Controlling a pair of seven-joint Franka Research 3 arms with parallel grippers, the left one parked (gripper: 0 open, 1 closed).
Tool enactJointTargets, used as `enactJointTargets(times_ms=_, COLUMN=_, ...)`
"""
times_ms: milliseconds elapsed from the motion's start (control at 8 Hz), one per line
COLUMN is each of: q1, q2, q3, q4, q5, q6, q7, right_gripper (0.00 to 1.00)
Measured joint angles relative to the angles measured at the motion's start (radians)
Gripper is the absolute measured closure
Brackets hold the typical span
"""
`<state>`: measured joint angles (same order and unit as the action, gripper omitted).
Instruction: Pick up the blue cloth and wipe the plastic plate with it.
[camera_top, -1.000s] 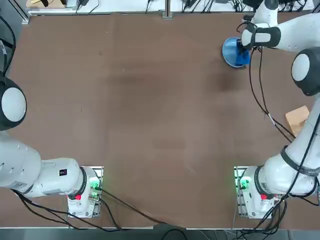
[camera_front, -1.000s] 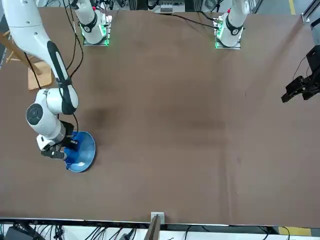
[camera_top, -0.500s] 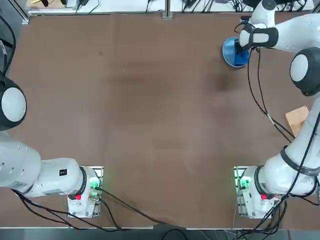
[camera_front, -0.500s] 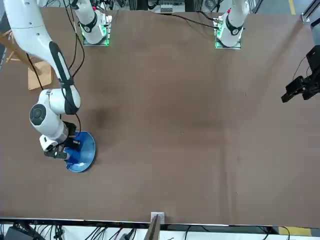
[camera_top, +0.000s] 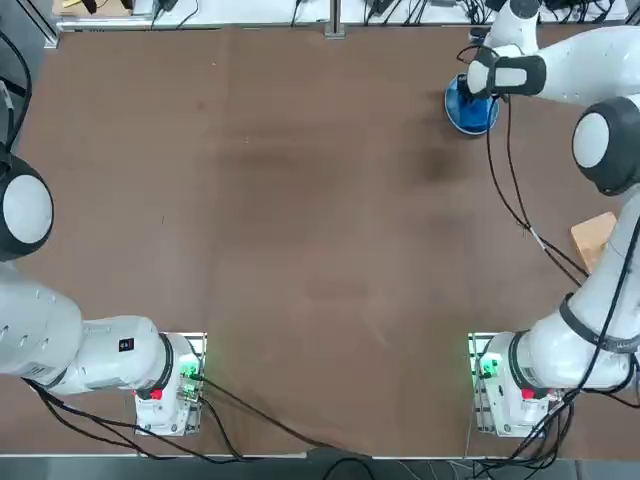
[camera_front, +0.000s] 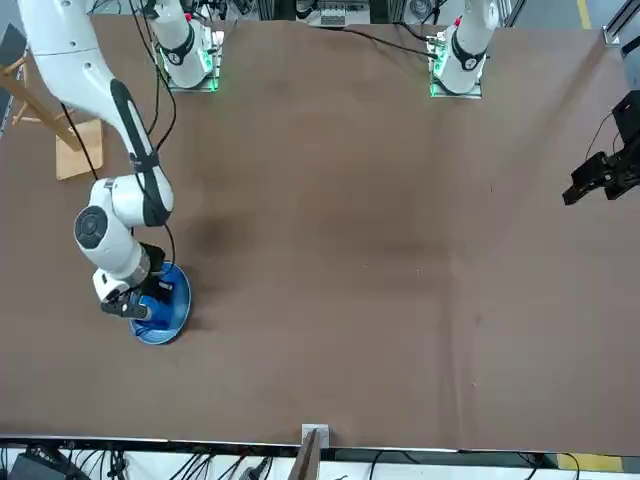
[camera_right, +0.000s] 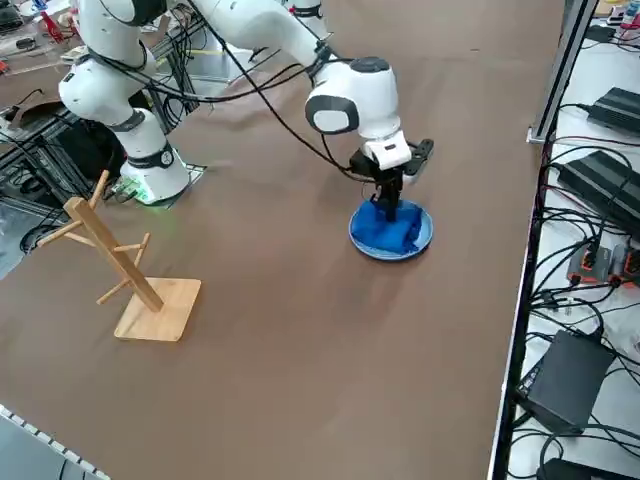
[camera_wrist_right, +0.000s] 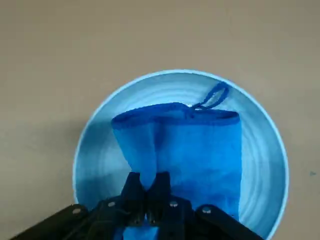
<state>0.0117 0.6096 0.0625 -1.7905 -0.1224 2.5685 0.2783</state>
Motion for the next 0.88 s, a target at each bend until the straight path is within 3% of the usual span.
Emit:
enactJointTargets(times_ms=500, q1=0.014, q2=0.033, q3=-0.003, q4=0.073, q5=0.000, q6=0.009, q7=0.017, right_gripper=0.96)
enactJointTargets(times_ms=875, q1=0.010, q2=0.088, q3=-0.013, q4=0.093, q5=-0.011, q6=0.078, q7=0.013, right_gripper=0.96)
